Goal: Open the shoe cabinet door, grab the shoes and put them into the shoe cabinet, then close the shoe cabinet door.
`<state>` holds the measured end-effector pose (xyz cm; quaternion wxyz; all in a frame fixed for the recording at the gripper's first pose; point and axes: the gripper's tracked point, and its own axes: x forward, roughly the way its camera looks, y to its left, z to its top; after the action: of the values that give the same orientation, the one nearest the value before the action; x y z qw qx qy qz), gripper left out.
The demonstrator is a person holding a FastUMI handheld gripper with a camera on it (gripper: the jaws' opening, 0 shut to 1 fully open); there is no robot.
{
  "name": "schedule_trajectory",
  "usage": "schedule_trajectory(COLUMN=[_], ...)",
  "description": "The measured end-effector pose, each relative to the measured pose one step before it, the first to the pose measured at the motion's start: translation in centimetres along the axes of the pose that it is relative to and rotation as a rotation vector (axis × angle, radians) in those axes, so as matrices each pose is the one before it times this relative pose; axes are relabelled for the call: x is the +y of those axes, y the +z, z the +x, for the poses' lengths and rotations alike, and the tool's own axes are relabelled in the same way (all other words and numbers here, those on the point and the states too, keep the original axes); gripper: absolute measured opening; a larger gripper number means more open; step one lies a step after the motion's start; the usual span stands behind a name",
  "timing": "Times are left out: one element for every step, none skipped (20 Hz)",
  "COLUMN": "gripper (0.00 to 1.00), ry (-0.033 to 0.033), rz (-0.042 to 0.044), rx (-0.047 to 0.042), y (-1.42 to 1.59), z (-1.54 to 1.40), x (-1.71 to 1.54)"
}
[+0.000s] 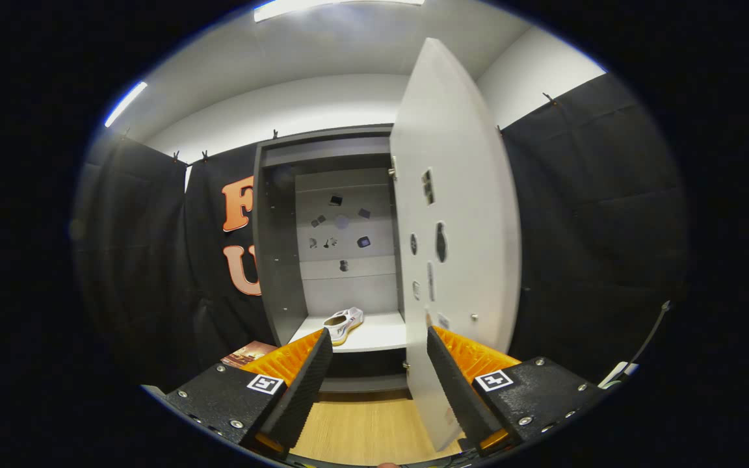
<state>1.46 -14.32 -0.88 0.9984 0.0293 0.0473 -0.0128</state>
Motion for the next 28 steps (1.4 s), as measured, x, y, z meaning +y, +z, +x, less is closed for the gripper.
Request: schedule_trajectory(gripper=[0.92, 0.92, 0.92, 0.92, 0.92, 0.92, 0.92, 0.92, 0.92, 0.92, 0.92, 0.92, 0.93, 0.93, 0.93, 0.94, 0.94, 0.94, 0.94, 0.94, 0.94, 0.94, 0.94, 0.93, 0.93, 0.93, 0.93, 0.93], ry=[-0.01152, -0.00897, -0.00947, -0.00920, -0.01225, -0.00965, -0.00822, -0.00632, -0.00339, -0.00173, -0.00376, 0.00014, 0.00905, 0.01446, 0.02455, 0.01430, 0.01327, 0.00882, 0.00702, 0.00254, 0.00391, 0.00640, 0.00323, 0.00442, 0.00732, 0.01179, 0.01427, 0.01644], rz=[0.00611, 0.00758, 0.00456, 0.00433, 0.00271, 0.00544, 0.00312, 0.00321, 0.00091, -0.00005, -0.00457, -0.00241, 0.00071, 0.00288, 0.00502, 0.00335, 0.00369, 0.00267, -0.00308, -0.00193, -0.00619, -0.00749, -0.00623, -0.00565, -0.00190, -0.00104, 0.00147, 0.00064], rx=[-0.00230, -0.00513, -0.00283, -0.00404, -0.00381, -0.00530, -0.00080, 0.00170, 0.00402, 0.00099, -0.00426, -0.00316, -0.00010, 0.00484, 0.01223, 0.01273, 0.00809, 0.00644, -0.00056, -0.00357, -0.00349, -0.00266, -0.00323, 0.00024, -0.00109, 0.00132, -0.00084, 0.00076], y=[-0.083, 0.012, -0.018, -0.056, 0.025, 0.031, -0.076, -0.148, -0.104, 0.048, 0.086, -0.041, -0.143, -0.341, -0.410, -0.459, -0.312, -0.144, -0.070, -0.010, 0.031, -0.003, 0.011, 0.046, -0.013, 0.001, -0.101, -0.134], z=[-0.549, -0.427, -0.512, -0.875, -0.285, -0.022, 0.051, 0.019, 0.177, 1.886, 0.261, 0.377, 0.481, 0.605, 0.477, 0.534, 0.457, 0.344, 0.104, 0.308, -0.017, -0.008, -0.013, 0.011, -0.071, -0.023, -0.013, 0.077], x=[-1.263, -1.236, -1.291, -1.286, -1.294, -1.254, -1.126, -1.050, -0.894, -0.267, -0.684, -0.713, -0.278, -0.013, 0.128, -0.074, -0.049, 0.051, 0.100, 0.138, 0.164, 0.372, 0.313, 0.340, 0.573, 0.560, 0.754, 0.883])
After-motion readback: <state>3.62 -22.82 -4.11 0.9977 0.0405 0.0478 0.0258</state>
